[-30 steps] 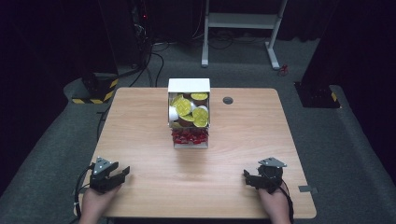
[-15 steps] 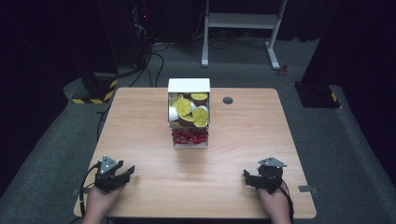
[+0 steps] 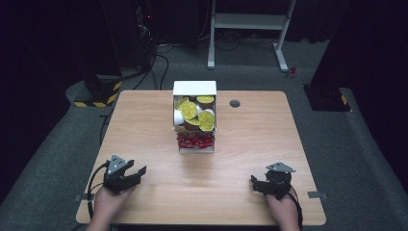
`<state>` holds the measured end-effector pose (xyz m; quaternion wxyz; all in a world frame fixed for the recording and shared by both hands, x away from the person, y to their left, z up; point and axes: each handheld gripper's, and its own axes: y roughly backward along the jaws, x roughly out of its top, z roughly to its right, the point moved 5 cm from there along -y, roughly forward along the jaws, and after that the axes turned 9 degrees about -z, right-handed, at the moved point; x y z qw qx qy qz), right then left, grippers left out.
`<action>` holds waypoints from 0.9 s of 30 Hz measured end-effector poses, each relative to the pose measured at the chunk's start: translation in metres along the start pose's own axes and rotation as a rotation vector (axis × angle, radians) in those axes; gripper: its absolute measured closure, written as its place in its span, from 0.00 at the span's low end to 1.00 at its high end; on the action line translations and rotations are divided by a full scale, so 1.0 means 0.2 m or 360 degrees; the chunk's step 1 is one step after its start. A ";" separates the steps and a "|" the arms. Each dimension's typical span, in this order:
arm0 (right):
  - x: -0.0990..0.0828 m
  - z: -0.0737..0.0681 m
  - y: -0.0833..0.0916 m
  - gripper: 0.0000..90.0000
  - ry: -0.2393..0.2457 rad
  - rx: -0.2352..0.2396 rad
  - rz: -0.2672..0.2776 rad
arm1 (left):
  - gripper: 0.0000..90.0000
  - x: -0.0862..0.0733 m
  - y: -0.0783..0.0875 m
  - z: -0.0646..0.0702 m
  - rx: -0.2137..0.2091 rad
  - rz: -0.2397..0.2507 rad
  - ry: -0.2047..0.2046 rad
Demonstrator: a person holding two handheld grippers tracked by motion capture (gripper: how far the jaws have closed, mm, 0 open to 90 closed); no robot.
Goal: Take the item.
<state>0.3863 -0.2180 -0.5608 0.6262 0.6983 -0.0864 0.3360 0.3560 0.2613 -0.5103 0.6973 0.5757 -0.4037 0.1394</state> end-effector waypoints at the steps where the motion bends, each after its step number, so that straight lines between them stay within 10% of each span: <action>1: 0.00 0.00 0.00 0.09 0.0000 0.0001 0.0000 | 0.44 0.02 0.01 0.01 -0.0010 0.0017 -0.0001; 27: 0.00 0.00 0.00 0.09 0.0013 0.0009 -0.0006 | 0.46 0.31 -0.04 0.20 -0.0138 0.0082 -0.0109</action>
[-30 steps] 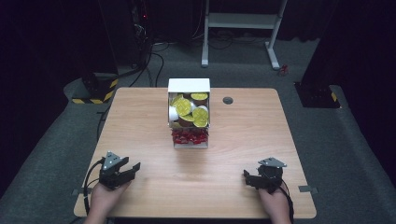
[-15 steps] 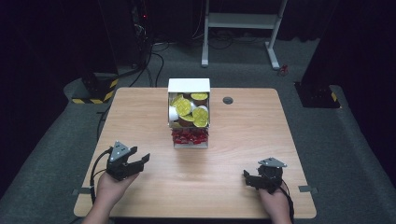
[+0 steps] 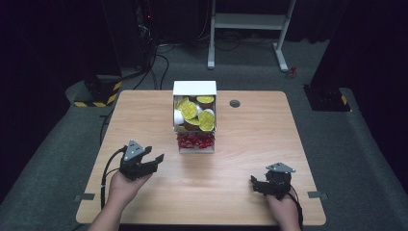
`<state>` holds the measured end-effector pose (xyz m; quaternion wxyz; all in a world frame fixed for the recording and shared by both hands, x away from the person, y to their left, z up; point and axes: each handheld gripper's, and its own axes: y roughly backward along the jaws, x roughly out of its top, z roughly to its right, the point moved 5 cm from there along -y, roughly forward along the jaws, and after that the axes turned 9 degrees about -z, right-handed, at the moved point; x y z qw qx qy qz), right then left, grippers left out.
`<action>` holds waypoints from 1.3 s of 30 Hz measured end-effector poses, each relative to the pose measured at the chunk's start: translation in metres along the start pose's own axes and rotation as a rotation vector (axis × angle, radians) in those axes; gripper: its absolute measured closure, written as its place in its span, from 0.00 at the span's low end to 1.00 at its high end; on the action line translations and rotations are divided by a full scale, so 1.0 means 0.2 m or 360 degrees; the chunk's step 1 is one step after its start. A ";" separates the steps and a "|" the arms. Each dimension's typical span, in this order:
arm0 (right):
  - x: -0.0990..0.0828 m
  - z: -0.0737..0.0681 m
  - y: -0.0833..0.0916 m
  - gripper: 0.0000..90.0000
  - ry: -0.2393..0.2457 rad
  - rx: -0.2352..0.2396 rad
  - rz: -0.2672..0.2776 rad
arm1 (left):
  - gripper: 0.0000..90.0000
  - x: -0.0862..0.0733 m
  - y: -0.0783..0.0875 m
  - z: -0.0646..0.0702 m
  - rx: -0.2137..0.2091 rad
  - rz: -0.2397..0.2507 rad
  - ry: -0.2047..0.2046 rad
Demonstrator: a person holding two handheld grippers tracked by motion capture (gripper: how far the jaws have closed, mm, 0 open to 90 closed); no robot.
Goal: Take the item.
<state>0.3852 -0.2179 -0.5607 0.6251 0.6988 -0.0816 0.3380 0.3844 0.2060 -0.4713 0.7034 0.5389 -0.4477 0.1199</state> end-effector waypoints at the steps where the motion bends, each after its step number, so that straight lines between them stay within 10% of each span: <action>1: 0.00 0.00 0.00 0.09 0.0003 -0.0001 0.0001 | 0.47 0.00 0.00 0.00 0.0003 0.0000 -0.0001; 26: 0.00 0.00 0.00 0.09 0.0001 0.0002 -0.0002 | 0.49 0.20 -0.20 0.12 -0.0036 -0.0025 -0.0081; 39: 0.00 0.00 0.00 0.09 0.0003 0.0004 -0.0002 | 0.59 0.24 -0.30 0.12 -0.0056 -0.0041 -0.0021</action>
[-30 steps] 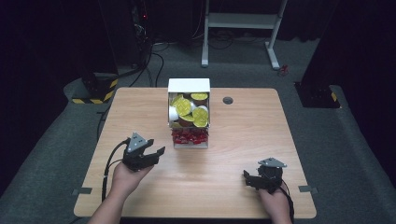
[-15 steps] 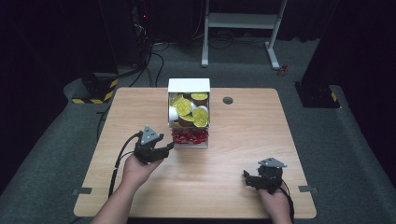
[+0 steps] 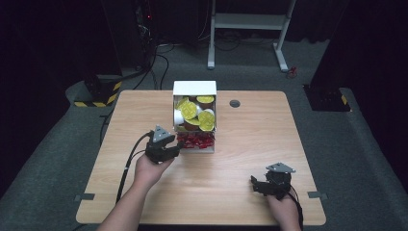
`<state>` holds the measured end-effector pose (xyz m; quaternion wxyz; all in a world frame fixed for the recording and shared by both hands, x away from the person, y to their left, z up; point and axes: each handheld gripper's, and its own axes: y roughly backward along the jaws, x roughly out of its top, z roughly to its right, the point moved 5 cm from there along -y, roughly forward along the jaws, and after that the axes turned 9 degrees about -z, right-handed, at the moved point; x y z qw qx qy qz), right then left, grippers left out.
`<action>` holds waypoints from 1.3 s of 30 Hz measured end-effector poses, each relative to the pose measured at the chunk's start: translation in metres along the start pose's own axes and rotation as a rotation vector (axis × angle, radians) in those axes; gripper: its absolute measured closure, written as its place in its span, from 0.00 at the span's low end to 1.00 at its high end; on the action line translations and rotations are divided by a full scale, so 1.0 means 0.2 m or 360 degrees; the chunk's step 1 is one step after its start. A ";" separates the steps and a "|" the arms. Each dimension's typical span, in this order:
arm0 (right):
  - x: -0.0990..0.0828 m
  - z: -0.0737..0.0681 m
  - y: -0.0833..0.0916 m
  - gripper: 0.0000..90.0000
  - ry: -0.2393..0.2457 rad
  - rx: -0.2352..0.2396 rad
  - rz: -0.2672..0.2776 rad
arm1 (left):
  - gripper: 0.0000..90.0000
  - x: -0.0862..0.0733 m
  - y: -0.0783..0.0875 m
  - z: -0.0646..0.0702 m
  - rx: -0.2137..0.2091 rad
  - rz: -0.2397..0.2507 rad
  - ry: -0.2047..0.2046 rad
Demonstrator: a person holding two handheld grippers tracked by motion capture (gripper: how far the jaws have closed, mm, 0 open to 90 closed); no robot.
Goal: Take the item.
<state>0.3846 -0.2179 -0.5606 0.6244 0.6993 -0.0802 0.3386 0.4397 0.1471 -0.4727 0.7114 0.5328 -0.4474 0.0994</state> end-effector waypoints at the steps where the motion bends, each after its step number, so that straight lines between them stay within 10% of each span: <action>1: 0.00 0.00 0.00 0.09 -0.0001 0.0001 0.0000 | 0.60 0.00 -0.01 0.00 -0.0004 -0.0006 0.0008; 39: 0.00 0.00 0.00 0.09 0.0000 0.0002 0.0001 | 1.00 -0.02 0.02 0.02 0.0060 0.0066 -0.0071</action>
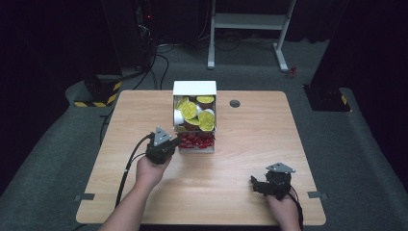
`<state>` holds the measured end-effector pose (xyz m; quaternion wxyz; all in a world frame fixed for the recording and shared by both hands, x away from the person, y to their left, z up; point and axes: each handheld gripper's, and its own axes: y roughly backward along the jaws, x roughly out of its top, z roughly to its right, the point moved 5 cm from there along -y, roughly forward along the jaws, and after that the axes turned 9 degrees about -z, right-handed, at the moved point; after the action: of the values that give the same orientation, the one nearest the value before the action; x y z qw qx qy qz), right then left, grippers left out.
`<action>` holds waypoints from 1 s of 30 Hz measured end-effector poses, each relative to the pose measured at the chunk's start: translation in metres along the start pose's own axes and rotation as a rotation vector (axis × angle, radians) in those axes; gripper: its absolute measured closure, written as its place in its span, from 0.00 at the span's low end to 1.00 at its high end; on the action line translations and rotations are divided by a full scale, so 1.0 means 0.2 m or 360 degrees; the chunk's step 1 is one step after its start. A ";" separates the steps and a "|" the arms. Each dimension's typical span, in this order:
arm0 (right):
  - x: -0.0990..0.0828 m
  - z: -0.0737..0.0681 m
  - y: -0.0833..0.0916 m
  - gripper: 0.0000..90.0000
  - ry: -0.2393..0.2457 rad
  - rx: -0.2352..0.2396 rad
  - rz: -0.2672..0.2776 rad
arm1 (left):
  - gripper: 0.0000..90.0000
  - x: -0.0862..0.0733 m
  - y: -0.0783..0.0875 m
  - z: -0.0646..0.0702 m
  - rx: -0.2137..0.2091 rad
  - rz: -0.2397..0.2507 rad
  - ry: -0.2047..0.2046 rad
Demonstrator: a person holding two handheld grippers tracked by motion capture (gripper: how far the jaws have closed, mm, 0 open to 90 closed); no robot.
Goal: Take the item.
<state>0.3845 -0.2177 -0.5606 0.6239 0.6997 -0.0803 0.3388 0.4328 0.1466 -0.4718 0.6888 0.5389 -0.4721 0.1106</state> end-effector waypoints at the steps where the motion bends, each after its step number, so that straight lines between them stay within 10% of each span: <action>1: 0.00 0.00 0.00 0.09 0.0000 0.0001 0.0000 | 1.00 0.00 0.01 0.00 -0.0007 0.0007 0.0003; 22: 0.00 0.00 0.00 0.09 -0.0006 0.0000 0.0000 | 1.00 -0.13 0.17 0.01 -0.0005 0.0063 0.0037; 30: 0.00 0.00 0.00 0.09 -0.0003 0.0001 -0.0001 | 0.65 -0.09 0.12 0.05 0.0066 0.0038 -0.0046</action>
<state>0.3841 -0.2173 -0.5607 0.6237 0.7002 -0.0807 0.3380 0.4019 0.1534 -0.4708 0.6692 0.5490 -0.4860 0.1207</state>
